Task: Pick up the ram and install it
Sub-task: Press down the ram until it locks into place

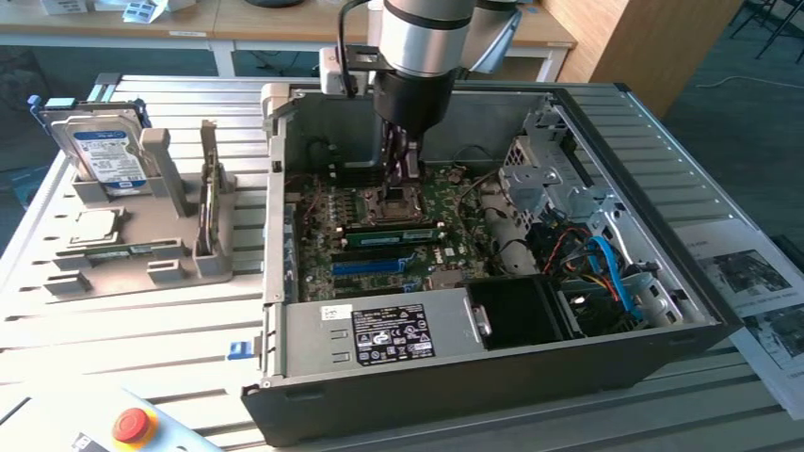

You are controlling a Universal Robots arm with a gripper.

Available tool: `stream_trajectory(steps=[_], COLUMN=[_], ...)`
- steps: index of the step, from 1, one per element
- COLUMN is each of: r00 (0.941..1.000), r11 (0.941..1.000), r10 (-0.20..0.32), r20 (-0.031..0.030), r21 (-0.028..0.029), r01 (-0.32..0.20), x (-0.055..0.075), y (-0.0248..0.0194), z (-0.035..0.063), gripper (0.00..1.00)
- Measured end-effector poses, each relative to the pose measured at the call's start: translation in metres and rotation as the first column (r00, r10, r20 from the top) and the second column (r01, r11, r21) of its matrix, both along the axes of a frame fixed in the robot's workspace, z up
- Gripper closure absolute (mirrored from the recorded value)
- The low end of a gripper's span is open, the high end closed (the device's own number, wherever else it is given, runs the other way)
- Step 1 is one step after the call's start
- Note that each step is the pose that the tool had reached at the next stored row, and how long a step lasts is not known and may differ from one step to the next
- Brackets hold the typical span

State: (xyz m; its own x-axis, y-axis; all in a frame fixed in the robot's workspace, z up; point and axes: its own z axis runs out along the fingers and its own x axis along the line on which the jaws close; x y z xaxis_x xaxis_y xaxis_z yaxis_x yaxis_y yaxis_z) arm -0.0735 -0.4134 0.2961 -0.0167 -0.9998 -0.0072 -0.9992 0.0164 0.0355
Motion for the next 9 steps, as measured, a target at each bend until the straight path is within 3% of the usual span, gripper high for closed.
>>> stream_trajectory(steps=[9], r00=[1.0000], r11=[1.0000], r10=[0.000], r20=[0.0000], r21=[0.0002], r01=[0.000], x=[0.0000], y=[0.0000], z=[0.0075], gripper=[0.90])
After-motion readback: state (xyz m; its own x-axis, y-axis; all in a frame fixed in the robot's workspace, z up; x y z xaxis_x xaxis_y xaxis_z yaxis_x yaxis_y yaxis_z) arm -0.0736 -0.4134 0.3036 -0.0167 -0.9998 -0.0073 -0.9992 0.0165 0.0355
